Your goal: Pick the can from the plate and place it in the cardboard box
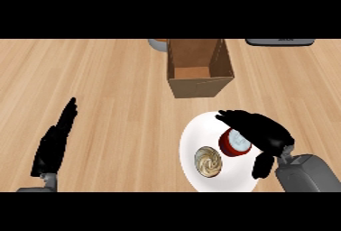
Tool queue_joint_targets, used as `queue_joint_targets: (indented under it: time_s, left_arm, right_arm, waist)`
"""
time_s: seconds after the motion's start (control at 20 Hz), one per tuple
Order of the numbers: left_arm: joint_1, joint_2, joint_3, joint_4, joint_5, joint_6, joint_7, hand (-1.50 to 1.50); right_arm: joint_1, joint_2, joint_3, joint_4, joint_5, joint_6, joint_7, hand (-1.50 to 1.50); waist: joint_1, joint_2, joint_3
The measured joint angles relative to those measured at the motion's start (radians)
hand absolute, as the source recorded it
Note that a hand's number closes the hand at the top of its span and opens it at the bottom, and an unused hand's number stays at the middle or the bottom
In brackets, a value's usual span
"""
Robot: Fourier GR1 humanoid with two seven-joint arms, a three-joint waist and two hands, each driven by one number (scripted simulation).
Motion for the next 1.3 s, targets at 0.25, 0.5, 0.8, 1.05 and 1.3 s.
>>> queue_joint_targets:
  time_s: [0.25,0.5,0.8,1.05,1.3]
  left_arm:
    - [-0.018,0.0,0.043,-0.003,-0.008,-0.034,0.014,0.0]
    - [-0.001,-0.006,0.069,-0.024,-0.013,-0.064,0.015,0.0]
    - [-0.009,-0.026,0.078,-0.021,-0.03,-0.072,0.012,0.0]
    - [-0.011,-0.036,0.086,0.006,-0.04,-0.075,-0.01,0.0]
    - [-0.011,-0.047,0.081,-0.021,-0.052,-0.083,0.012,0.0]
  right_arm:
    - [0.026,0.039,-0.004,0.01,0.057,-0.01,-0.014,-1.5]
    - [0.007,0.048,-0.013,0.057,0.109,-0.008,-0.057,-1.5]
    - [0.007,0.072,-0.028,0.092,0.134,-0.018,-0.093,1.5]
    - [0.001,0.09,-0.01,0.12,0.213,-0.159,-0.13,1.5]
    - [0.002,0.098,-0.025,0.126,0.251,-0.259,-0.177,1.5]
  waist:
    - [0.0,0.0,0.0]
    - [0.001,-0.001,-0.001]
    - [0.001,-0.007,-0.005]
    - [0.001,-0.006,-0.005]
    - [0.0,-0.003,-0.003]
